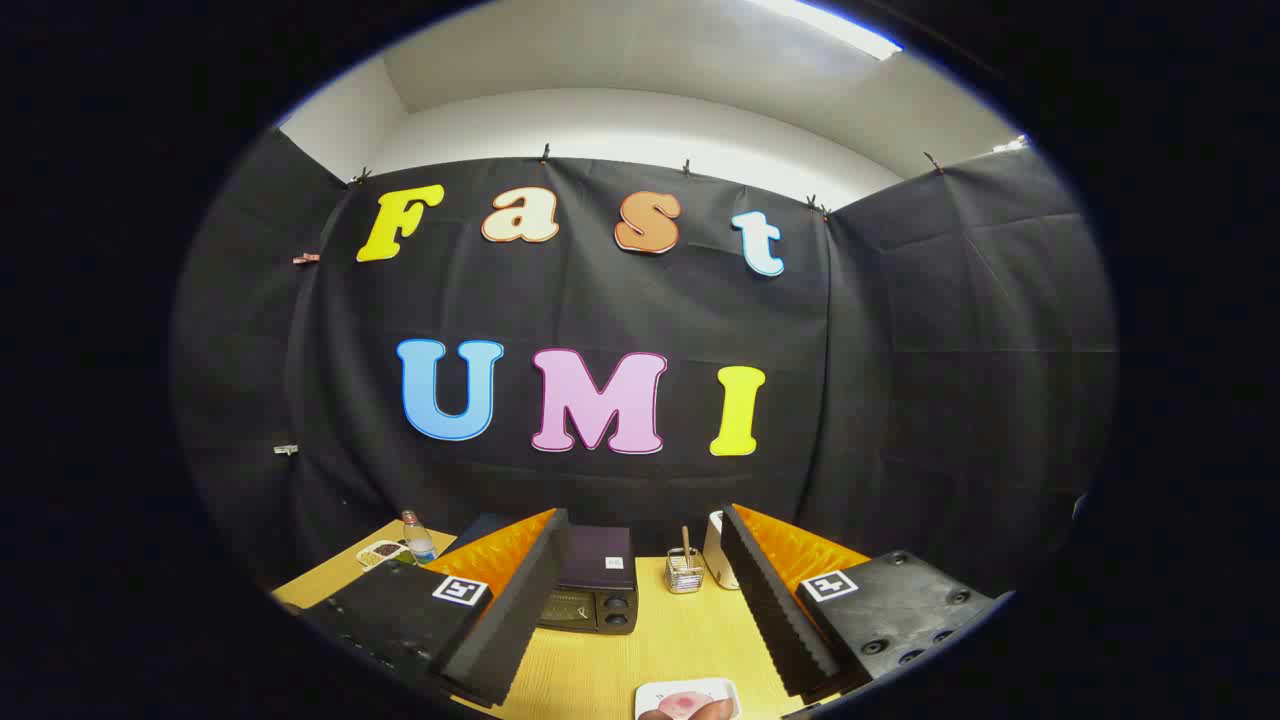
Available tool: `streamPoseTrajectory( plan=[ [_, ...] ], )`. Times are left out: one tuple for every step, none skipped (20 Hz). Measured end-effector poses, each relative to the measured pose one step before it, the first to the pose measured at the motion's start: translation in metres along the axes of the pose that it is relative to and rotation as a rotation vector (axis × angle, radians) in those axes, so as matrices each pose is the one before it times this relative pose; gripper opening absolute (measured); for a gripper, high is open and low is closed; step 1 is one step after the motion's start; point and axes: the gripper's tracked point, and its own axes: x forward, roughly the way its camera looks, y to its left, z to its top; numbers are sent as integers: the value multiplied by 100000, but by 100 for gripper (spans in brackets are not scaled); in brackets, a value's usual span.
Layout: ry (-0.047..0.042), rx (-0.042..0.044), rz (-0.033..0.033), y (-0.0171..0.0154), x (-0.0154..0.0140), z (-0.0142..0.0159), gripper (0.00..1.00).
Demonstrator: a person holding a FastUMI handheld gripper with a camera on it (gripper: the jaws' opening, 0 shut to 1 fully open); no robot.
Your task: Open the toaster oven, put the food inside, and close the toaster oven door.
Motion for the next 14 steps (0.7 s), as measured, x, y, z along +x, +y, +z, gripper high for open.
streamPoseTrajectory(
  plan=[
    [-334, -493, -126, 18, 14, 47, 97],
    [-217, -575, -128, -60, 42, 19, 97],
    [-40, -353, 173, 55, -62, -44, 97],
    [103, -48, 306, 135, -74, -28, 97],
    [85, 331, 159, 100, 87, -77, 97],
    [182, 592, 79, 28, 20, -10, 97],
    [69, 436, 40, 12, -4, 39, 97],
    [182, 252, -38, 11, -3, -58, 97],
    [79, 49, -25, -66, 123, -29, 97],
    [199, -190, -212, 16, -19, -95, 97],
    [277, -206, -191, -84, 21, -135, 97],
    [113, -61, -28, 19, 16, -35, 97],
    [69, 10, -30, 18, 20, -17, 97],
    [54, 107, -130, -13, 14, -23, 97]
  ],
)
